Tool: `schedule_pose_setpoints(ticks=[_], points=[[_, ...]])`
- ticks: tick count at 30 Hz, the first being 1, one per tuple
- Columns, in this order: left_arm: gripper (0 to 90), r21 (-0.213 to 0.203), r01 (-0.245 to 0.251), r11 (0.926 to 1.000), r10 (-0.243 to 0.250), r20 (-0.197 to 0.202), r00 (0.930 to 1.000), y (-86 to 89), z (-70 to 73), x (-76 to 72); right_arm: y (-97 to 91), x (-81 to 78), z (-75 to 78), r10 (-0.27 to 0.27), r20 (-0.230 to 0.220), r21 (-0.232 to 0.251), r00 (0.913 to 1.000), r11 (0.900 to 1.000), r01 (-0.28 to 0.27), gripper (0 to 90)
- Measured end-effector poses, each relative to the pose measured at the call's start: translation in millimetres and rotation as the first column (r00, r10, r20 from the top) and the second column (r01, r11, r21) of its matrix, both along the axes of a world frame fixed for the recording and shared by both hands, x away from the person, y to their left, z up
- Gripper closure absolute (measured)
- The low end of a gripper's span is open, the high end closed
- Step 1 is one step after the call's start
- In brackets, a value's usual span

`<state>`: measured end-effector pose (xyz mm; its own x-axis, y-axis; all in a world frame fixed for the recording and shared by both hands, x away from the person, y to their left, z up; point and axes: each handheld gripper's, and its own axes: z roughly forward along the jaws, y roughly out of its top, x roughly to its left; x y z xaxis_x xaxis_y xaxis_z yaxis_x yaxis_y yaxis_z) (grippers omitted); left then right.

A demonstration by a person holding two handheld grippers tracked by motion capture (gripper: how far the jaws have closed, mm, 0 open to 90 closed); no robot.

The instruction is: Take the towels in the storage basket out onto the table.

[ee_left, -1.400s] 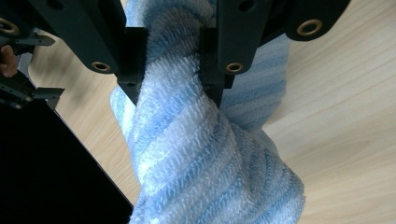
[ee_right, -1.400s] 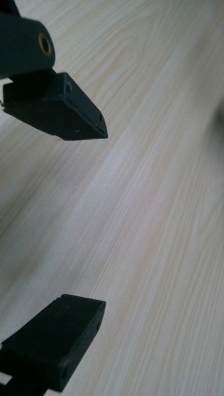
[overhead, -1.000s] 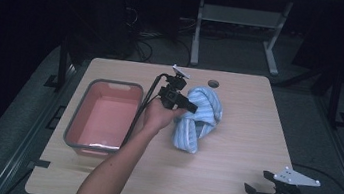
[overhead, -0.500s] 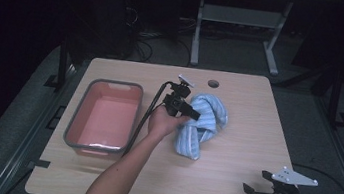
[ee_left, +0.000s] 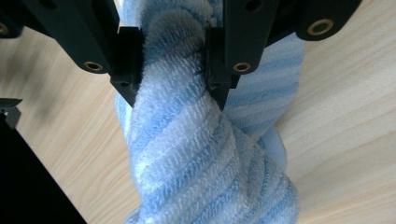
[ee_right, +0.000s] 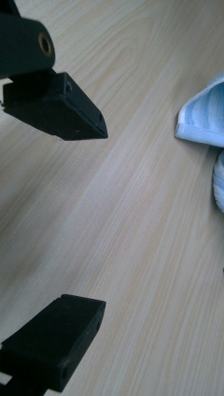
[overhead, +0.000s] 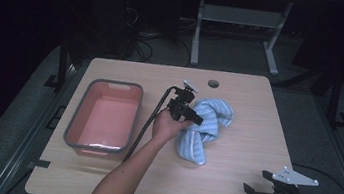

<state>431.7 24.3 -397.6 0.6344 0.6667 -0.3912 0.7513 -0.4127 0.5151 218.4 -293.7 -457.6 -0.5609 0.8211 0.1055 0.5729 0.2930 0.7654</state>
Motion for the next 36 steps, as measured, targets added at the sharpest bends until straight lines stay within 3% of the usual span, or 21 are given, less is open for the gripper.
schedule_pose_setpoints(ticks=[4, 10, 15, 20, 36], points=[[63.1, -0.017, 0.004, 0.9998, -0.004, -0.010, 0.9999, -1.7, -3.4, -0.2, -0.1, -0.1, 0.0, -0.001, 0.001, 0.001, 1.0000, 1.0000, 0.001, 14.0], [61.6, -0.005, 0.009, 0.9999, -0.009, -0.001, 1.0000, -2.7, -2.7, -2.4, 0.3, -1.0, 0.5, 0.001, 0.002, 0.005, 1.0000, 1.0000, -0.001, 14.0], [50.4, -0.027, 0.016, 0.9995, -0.017, -0.029, 0.9995, -2.7, -3.3, -4.5, 1.9, -1.2, 0.8, 0.009, -0.002, 0.001, 1.0000, 1.0000, -0.009, 14.0], [43.7, -0.025, 0.010, 0.9996, -0.011, -0.011, 0.9999, 2.7, -0.1, -9.8, 1.8, -1.5, 0.6, 0.007, 0.001, 0.001, 1.0000, 1.0000, -0.007, 14.0], [40.5, -0.065, 0.014, 0.9978, -0.012, 0.028, 0.9995, 28.6, 8.8, -29.2, 3.7, -1.1, 0.5, 0.002, -0.001, -0.013, 1.0000, 0.9999, -0.002, 14.0]])
